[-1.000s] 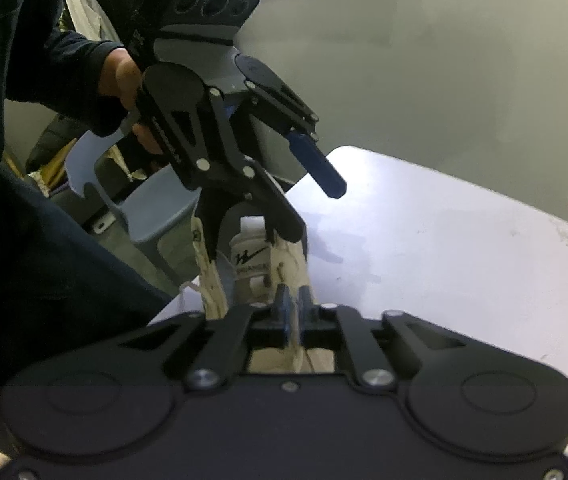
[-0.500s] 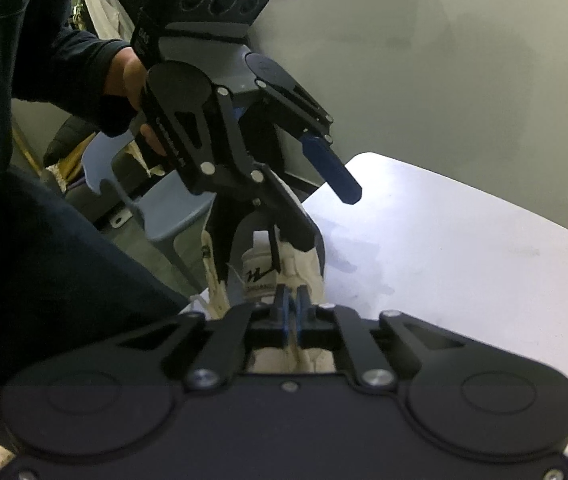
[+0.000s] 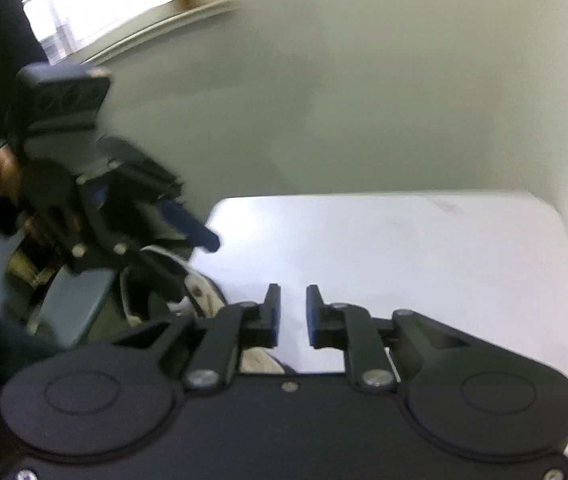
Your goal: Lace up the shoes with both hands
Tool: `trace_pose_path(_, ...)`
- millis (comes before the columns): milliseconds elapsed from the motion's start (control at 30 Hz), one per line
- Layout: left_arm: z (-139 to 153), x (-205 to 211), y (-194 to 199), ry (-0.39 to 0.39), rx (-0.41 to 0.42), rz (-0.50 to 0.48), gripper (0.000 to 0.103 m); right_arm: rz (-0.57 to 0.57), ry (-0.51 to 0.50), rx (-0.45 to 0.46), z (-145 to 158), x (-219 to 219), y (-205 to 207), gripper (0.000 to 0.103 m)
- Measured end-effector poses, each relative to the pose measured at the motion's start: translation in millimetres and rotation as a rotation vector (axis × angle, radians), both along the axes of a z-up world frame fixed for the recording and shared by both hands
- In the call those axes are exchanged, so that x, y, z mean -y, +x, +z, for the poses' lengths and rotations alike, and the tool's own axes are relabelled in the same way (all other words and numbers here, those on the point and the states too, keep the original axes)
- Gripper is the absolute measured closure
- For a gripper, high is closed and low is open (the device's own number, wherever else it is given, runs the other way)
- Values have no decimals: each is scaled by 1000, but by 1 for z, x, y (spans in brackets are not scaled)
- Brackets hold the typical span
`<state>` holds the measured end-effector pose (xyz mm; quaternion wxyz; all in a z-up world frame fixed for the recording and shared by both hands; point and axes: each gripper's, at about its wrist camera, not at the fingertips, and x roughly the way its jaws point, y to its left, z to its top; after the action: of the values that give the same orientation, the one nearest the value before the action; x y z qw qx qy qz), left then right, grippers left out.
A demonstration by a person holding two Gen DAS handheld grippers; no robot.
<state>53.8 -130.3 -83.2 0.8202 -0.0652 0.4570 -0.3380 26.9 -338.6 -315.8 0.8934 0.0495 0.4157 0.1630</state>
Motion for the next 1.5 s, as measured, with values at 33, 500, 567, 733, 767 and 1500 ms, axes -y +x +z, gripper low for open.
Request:
trace_pose_path(33, -7, 3, 7, -16, -52, -8, 53, -75, -9, 2, 3, -2, -16, 85)
trace_pose_path(500, 4, -9, 23, -128, -182, 41, 103, -572, 95, -24, 6, -44, -141, 80)
trace_pose_path(567, 15, -13, 20, -129, -162, 36, 103, -605, 93, -39, 6, -49, -143, 80)
trace_pose_path(733, 24, -16, 16, -125, -152, 34, 103, -496, -20, -9, 4, -74, -110, 69)
trace_pose_path(767, 26, -16, 16, -122, -148, 42, 103, -454, -34, 10, 3, -79, -102, 68)
trace_pose_path(1500, 24, -141, -17, -20, -174, 348, 103, -767, -83, -275, -31, -78, -99, 62)
